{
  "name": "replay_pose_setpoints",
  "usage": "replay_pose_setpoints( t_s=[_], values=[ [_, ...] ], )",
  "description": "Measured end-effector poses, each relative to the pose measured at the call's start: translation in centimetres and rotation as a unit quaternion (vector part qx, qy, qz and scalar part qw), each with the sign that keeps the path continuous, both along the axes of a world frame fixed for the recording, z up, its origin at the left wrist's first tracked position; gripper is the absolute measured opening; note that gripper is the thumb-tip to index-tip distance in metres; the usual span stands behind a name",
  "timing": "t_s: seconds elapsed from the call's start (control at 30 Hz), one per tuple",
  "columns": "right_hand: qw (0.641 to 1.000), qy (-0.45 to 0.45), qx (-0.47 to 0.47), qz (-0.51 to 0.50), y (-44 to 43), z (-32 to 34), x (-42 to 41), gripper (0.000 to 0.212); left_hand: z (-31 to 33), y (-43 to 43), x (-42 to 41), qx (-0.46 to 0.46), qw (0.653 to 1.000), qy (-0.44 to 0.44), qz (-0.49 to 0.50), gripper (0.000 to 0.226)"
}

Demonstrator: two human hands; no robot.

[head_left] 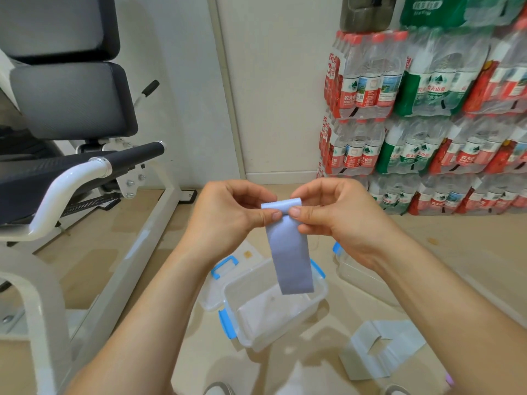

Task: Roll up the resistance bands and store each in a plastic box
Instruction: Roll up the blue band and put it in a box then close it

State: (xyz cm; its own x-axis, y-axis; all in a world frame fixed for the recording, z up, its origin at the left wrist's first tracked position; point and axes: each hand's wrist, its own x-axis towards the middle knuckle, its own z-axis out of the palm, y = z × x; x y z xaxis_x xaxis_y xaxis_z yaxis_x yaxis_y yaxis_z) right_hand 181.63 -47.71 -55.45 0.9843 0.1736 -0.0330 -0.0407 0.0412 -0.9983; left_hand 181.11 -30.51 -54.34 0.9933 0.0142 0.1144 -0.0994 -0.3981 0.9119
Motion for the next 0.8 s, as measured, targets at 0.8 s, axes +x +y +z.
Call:
replay_pose_setpoints(
  t_s=[0.8],
  values=[
    [0.997,-0.017,-0.022,0.069,-0.4,0.5,-0.1,0.031,0.5,1.4,-0.3,-0.045,0.978,0.067,-0.192,0.033]
  ],
)
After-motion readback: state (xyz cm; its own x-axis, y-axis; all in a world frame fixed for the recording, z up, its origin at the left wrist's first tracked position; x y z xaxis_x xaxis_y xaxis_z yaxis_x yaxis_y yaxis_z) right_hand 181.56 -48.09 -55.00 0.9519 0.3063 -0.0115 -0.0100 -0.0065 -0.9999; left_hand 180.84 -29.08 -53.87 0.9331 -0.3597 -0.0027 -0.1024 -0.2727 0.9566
